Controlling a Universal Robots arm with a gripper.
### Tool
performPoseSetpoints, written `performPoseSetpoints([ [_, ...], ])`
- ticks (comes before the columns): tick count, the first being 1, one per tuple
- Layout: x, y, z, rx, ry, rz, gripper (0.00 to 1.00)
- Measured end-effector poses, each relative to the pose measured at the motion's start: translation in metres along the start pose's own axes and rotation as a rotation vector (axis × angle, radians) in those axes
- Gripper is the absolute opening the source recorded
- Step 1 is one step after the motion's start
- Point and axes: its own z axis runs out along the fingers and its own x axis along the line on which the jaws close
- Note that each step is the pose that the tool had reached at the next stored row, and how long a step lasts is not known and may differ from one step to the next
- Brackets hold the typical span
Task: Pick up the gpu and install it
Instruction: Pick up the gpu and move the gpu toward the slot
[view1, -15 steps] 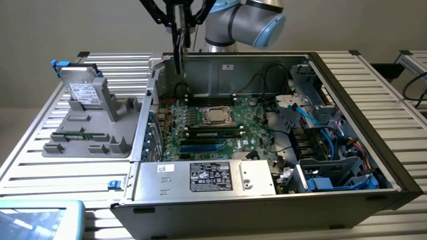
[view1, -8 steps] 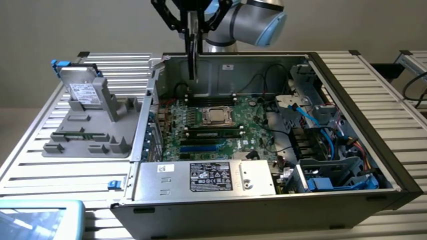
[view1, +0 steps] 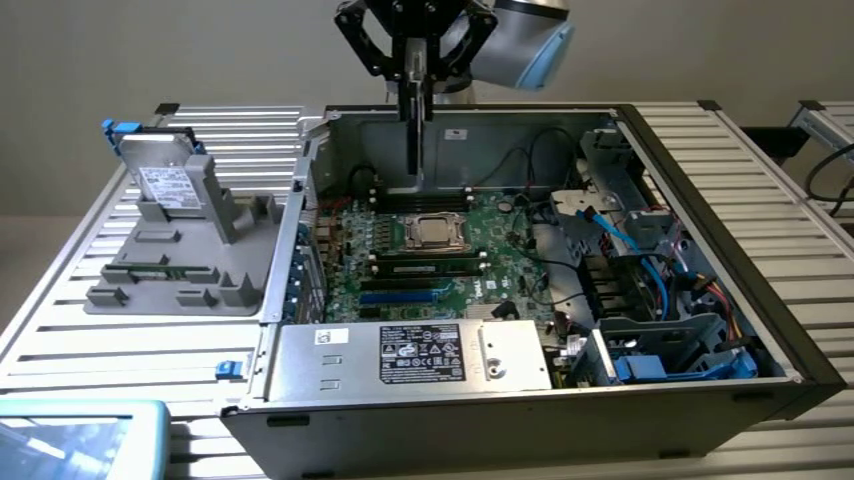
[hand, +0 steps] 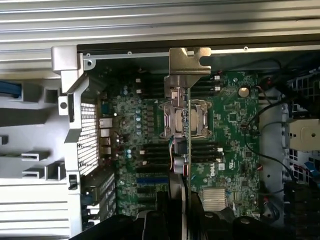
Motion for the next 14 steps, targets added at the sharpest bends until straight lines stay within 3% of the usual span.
performPoseSetpoints([
  [8,-0.022,-0.0074,0.0155,-0.0003,0.0,0.0,0.28],
  [14,-0.026,-0.0081,0.0168,-0.0016,0.0002,0.0,0.28],
])
